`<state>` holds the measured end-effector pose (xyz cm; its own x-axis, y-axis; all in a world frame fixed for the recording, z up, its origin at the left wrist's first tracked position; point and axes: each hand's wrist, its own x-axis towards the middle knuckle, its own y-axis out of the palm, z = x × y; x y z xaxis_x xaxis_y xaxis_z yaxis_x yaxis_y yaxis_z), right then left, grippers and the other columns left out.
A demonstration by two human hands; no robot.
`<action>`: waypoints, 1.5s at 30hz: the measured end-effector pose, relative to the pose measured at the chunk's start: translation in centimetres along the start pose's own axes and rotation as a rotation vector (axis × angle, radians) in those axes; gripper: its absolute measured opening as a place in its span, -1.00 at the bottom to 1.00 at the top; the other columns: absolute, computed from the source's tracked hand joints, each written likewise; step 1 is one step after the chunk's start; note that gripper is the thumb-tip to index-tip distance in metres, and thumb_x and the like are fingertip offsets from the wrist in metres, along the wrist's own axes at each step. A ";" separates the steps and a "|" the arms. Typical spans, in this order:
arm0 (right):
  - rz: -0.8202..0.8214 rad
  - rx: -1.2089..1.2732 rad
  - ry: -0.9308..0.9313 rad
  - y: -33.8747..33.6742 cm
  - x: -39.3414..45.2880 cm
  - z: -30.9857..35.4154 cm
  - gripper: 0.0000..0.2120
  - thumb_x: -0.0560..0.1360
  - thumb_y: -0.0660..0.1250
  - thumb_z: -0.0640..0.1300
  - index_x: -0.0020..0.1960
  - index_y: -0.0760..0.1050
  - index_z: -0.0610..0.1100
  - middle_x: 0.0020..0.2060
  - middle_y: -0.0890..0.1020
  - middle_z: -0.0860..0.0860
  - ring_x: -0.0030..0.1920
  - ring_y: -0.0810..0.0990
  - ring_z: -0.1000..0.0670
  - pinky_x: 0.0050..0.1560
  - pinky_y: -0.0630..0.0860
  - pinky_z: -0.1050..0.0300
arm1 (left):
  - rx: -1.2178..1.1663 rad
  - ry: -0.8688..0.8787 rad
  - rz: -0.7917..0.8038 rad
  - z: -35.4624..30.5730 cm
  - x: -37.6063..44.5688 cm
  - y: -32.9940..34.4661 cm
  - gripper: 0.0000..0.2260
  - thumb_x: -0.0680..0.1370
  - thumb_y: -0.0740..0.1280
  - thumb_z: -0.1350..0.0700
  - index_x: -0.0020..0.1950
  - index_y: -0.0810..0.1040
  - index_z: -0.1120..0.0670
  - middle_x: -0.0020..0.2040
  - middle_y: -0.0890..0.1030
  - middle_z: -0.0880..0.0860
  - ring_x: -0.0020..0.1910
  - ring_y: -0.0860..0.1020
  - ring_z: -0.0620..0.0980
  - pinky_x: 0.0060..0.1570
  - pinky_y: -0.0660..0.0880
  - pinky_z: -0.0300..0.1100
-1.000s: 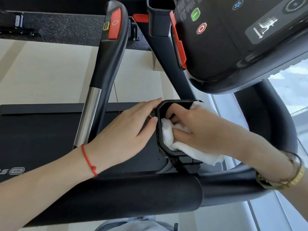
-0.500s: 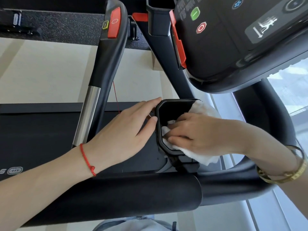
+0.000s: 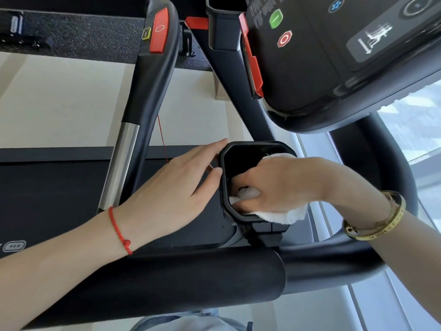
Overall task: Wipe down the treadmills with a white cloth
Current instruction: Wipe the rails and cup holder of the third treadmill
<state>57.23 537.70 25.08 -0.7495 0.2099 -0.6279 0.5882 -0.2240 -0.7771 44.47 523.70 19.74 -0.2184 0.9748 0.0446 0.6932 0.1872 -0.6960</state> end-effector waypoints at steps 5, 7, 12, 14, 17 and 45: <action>-0.278 0.165 -0.023 1.4 -1.2 0.0 -0.94 0.53 0.25 0.16 -0.06 0.38 0.23 -0.27 0.48 0.16 -0.10 0.43 0.05 0.02 0.19 0.18 | -0.006 0.005 -0.005 0.1 0.1 0.1 -0.50 0.60 0.05 -0.14 0.56 0.16 -0.19 0.22 0.33 -0.37 0.03 0.35 -0.61 0.06 0.18 -0.70; -0.450 0.147 -0.006 2.1 -1.4 0.0 -0.90 0.51 0.29 0.05 0.00 0.43 0.22 -0.23 0.47 0.18 -0.09 0.38 0.10 -0.01 0.10 0.24 | -0.009 0.009 -0.010 0.2 0.2 0.2 -0.50 0.60 0.06 -0.14 0.56 0.17 -0.19 0.22 0.35 -0.36 0.03 0.38 -0.58 0.06 0.21 -0.68; -0.605 0.126 -0.025 2.4 -1.2 -0.2 -0.81 0.51 0.30 -0.04 0.10 0.51 0.15 0.00 0.53 0.15 0.00 0.49 0.05 0.18 0.26 0.17 | -0.019 -0.001 -0.012 0.3 0.2 0.1 -0.51 0.60 0.07 -0.14 0.55 0.17 -0.22 0.12 0.35 -0.48 0.06 0.36 -0.60 0.07 0.20 -0.67; -0.526 0.041 -0.026 2.3 -0.9 -0.5 -0.79 0.53 0.23 0.12 0.15 0.46 0.18 0.02 0.53 0.13 0.02 0.50 0.02 0.13 0.27 0.14 | -0.018 0.000 -0.011 0.4 0.2 0.1 -0.51 0.60 0.07 -0.14 0.55 0.17 -0.22 0.09 0.32 -0.53 0.08 0.36 -0.58 0.05 0.21 -0.67; -0.356 -0.117 -0.089 1.9 -0.1 -0.7 -0.72 0.54 0.10 0.25 0.04 0.50 0.17 -0.16 0.59 0.13 -0.07 0.55 0.01 -0.04 0.20 0.16 | -0.013 0.000 -0.003 0.4 0.2 0.1 -0.52 0.61 0.06 -0.16 0.55 0.16 -0.24 0.10 0.33 -0.52 0.13 0.39 -0.51 0.06 0.24 -0.64; -0.006 0.244 -0.081 0.5 -1.4 -0.6 -0.86 0.59 0.23 0.02 0.10 0.50 0.20 -0.21 0.51 0.19 -0.06 0.42 0.08 0.05 0.34 0.14 | -0.149 -0.024 -0.028 -0.1 -0.4 0.6 -0.53 0.64 0.12 -0.05 0.56 0.19 -0.19 0.17 0.44 -0.33 0.07 0.52 -0.26 0.01 0.33 -0.55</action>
<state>58.72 537.93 25.53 -0.7802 0.1374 -0.6102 0.5005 -0.4479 -0.7408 45.06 523.45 19.37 -0.2539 0.9662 0.0441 0.7807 0.2317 -0.5804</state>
